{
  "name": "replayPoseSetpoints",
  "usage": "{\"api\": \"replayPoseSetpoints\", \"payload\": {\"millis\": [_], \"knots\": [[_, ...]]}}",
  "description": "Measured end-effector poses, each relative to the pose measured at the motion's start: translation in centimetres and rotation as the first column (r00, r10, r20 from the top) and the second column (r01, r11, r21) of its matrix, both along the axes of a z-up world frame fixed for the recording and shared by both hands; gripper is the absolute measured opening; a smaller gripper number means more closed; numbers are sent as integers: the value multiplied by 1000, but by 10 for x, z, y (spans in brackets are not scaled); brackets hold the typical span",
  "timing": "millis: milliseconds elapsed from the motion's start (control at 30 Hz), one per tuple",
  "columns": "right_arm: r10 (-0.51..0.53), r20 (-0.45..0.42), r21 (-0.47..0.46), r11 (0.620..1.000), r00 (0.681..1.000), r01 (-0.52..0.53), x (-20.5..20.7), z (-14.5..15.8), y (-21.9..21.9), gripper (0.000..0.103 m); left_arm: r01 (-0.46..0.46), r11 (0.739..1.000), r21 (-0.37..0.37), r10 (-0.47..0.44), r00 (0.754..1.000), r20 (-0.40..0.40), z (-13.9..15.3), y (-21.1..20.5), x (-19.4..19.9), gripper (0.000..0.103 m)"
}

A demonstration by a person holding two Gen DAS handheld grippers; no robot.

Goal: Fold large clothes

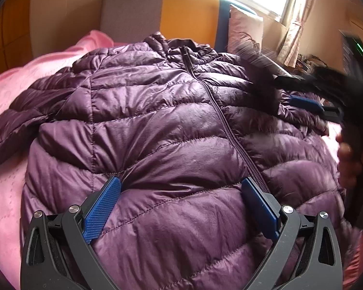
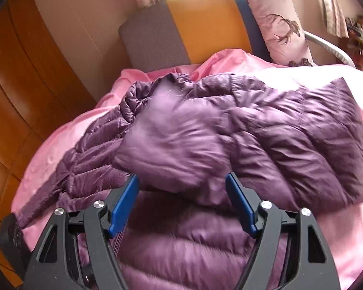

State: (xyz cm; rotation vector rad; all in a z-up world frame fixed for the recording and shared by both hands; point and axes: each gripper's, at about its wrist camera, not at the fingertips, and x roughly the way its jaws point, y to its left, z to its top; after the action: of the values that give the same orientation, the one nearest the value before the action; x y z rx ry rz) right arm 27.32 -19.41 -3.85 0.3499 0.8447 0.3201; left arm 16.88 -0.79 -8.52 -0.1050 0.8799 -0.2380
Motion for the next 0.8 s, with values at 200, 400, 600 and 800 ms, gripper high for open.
{"api": "replayPoseSetpoints", "payload": {"millis": [200,400,600,800], "knots": [[-90,-28,76,993,996,92,-37,-10,-53,84,16,991,-136,-12,999,31,38,3,22,98],[-133,-71,114,984,989,140,-58,-27,-85,84,59,978,-201,-63,998,-13,50,-33,87,87],[-141,-84,155,976,986,153,-60,-33,-104,87,49,975,-217,-83,985,-150,17,-66,140,52],[-154,-103,227,958,983,174,-59,-39,-116,90,50,967,-251,-82,990,-118,26,-59,144,7]]}}
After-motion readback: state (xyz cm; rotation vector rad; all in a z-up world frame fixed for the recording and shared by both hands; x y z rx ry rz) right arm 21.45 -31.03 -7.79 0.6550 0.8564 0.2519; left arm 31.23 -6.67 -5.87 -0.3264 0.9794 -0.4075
